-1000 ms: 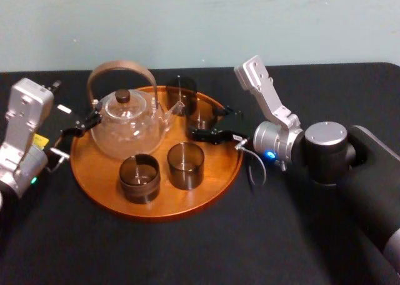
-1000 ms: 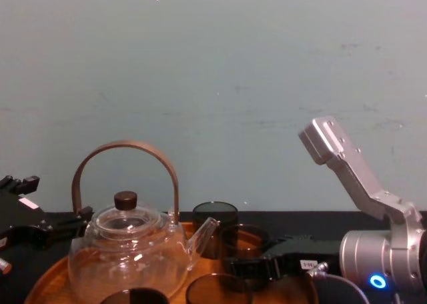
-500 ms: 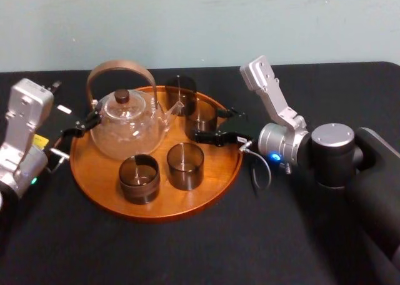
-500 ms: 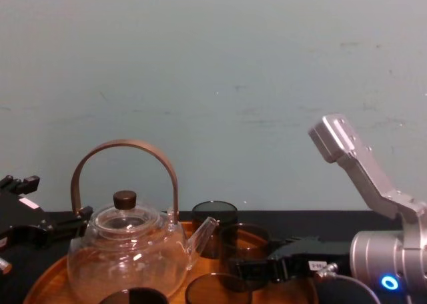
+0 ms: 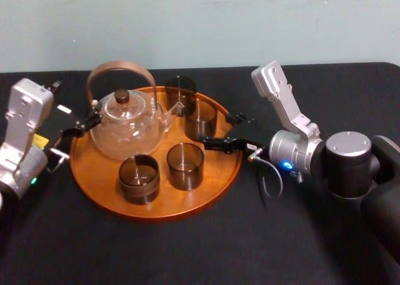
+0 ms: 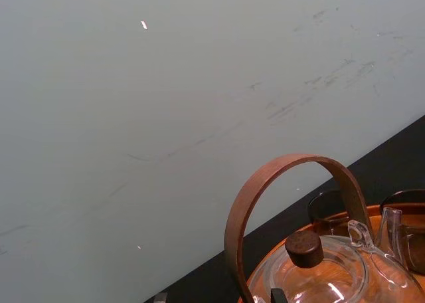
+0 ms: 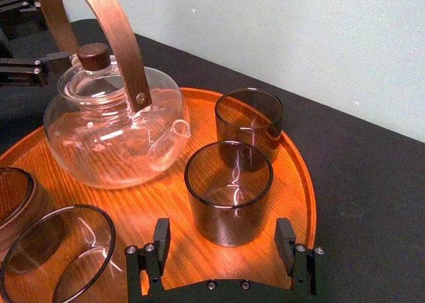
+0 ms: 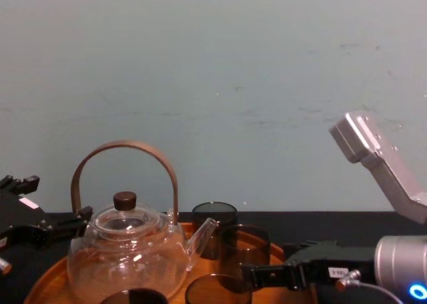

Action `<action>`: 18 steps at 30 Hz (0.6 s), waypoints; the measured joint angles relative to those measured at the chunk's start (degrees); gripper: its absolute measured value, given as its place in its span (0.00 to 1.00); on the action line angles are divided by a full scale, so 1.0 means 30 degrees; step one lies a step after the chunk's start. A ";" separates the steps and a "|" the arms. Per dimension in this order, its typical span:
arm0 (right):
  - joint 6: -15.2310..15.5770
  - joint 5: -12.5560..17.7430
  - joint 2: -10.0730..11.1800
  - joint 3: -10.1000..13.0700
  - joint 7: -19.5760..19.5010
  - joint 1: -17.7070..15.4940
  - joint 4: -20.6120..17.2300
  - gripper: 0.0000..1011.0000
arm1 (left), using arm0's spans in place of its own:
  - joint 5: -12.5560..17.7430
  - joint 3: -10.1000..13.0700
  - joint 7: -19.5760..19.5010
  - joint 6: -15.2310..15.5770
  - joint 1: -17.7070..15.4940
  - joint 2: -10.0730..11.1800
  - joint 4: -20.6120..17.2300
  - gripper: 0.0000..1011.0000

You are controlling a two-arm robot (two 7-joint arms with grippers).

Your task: Pick up the glass from the table and place it on the tray.

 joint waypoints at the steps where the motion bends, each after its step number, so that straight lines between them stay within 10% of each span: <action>1: 0.0038 0.0051 0.0097 0.0012 -0.0024 -0.0114 -0.0174 0.99 | 0.0000 0.0001 -0.0001 0.0000 0.0000 0.0000 0.0001 1.00; 18: 0.0156 0.0250 0.0812 0.0228 -0.0477 -0.0634 -0.0824 0.99 | 0.0000 0.0001 0.0001 0.0000 0.0000 0.0000 0.0001 1.00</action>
